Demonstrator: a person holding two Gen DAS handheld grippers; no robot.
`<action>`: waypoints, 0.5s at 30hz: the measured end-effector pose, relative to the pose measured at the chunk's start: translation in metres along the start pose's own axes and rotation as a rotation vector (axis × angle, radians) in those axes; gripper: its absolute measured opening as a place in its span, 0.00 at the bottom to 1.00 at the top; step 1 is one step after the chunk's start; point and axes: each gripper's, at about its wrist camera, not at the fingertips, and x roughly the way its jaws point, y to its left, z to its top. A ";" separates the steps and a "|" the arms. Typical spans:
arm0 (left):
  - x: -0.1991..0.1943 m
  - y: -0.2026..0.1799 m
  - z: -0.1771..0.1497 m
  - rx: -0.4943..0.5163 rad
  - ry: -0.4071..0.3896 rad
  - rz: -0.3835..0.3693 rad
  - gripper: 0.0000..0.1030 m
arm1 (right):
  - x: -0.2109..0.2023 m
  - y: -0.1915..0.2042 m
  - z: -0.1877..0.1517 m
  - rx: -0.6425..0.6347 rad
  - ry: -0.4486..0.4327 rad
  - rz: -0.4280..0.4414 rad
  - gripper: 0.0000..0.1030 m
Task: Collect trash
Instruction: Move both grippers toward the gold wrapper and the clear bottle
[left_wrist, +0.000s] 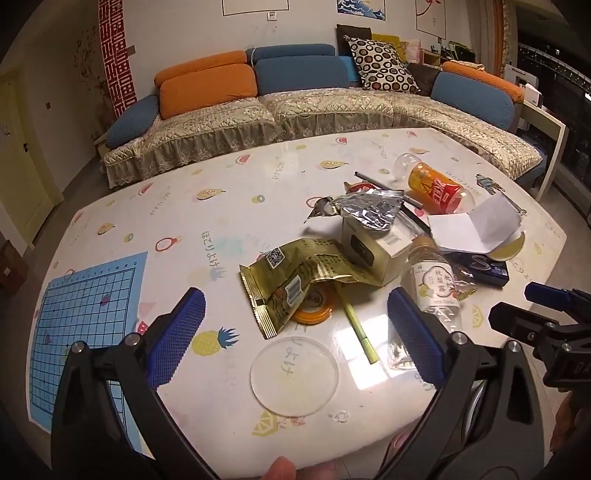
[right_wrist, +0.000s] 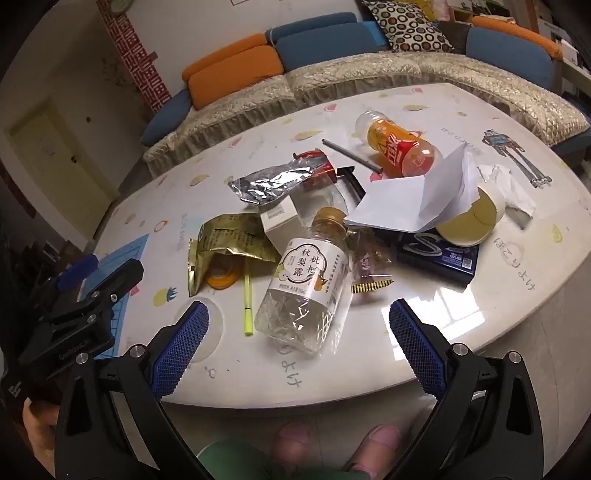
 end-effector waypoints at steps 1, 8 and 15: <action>0.003 0.002 0.001 -0.005 0.001 0.001 0.94 | 0.004 0.000 0.002 0.007 0.005 0.002 0.94; 0.043 0.016 0.011 -0.026 0.055 -0.023 0.94 | 0.035 0.007 0.010 0.011 0.048 -0.013 0.94; 0.070 0.018 0.014 0.003 0.081 -0.019 0.94 | 0.056 0.010 0.015 0.006 0.072 -0.025 0.94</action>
